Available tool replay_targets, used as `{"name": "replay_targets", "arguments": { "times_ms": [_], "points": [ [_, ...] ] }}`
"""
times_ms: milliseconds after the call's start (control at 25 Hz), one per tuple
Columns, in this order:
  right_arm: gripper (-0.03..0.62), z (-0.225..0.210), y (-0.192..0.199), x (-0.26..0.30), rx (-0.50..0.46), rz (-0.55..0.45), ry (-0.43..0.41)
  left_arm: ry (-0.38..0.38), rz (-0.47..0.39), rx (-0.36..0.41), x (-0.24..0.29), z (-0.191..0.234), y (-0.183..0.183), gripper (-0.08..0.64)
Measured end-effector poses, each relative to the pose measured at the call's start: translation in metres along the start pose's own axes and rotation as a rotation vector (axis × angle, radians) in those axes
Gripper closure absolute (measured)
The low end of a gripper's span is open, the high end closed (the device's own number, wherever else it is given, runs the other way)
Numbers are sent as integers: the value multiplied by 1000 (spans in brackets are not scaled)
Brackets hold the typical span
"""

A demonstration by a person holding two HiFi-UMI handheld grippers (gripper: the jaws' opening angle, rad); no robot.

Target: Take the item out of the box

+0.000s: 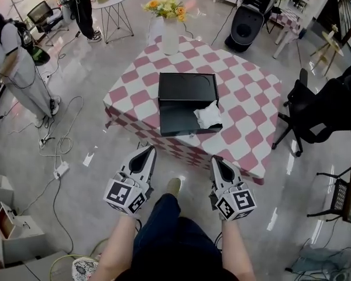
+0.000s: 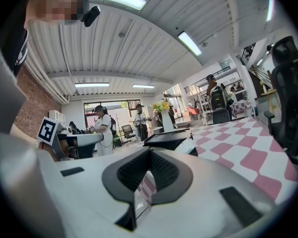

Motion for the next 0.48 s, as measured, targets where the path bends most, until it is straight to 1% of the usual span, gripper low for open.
{"name": "replay_targets", "arguments": {
  "times_ms": [240,360,480],
  "points": [
    [588,-20,-3,18,12,13,21,39,9,-4,36,3,3,560],
    [588,-28,-1,30,-2,39,35,63,23,-5,54,4,9,560],
    [588,-38,-5,41,-19,61,46,70,35,-8,71,9,9,560]
  ]
}}
Point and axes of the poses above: the fingertips, and each gripper's own axes: x forward along the fingers, z to its left, y out of its underside, the point moved 9 cm from there along -x, backward along the fingers, and after that the axes turned 2 degrees about y, right-handed, at the moved point
